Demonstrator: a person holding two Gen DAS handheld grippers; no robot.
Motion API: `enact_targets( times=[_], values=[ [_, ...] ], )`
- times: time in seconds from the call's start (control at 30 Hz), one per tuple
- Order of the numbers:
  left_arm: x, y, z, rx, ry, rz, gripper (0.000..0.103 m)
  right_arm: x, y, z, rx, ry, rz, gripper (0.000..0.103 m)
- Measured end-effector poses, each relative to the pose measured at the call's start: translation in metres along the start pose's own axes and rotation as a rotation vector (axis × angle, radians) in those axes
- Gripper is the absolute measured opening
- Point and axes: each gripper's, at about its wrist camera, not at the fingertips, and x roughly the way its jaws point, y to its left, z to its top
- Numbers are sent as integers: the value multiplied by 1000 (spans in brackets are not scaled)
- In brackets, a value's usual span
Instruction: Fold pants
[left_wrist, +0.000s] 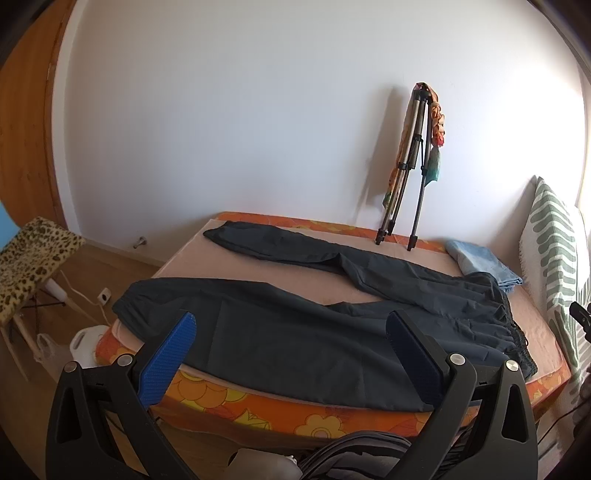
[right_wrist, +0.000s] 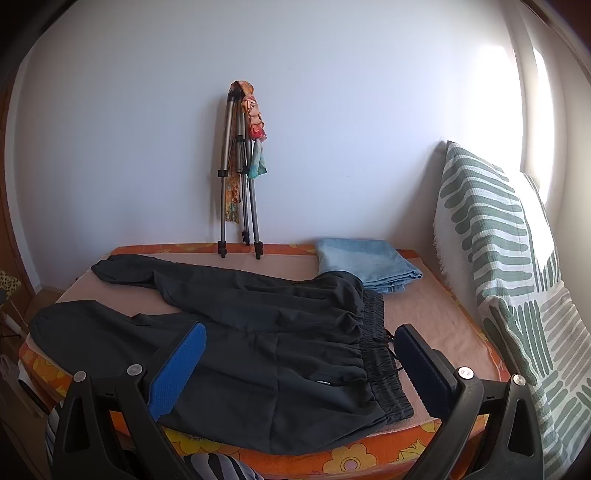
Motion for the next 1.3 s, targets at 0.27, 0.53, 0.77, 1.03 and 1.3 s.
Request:
enact_targets(
  times=[0.27,0.53,0.77,1.03,1.3],
  values=[
    [1,0,0,-4,1,-2,102,1,0,0,2,2,3,103],
    [2,1,-1,-9,2,-7,102,2,1,0,4,3,5,103],
    [3,-1,-2,-9,8,-9,102,2,0,0,5,4,4,103],
    [4,0,-1,-11,11,-12,102,5,2,-4,13,7,8,103],
    [4,0,-2,-12,12,-12,102,5,1,-3,13,7,8,103]
  ],
)
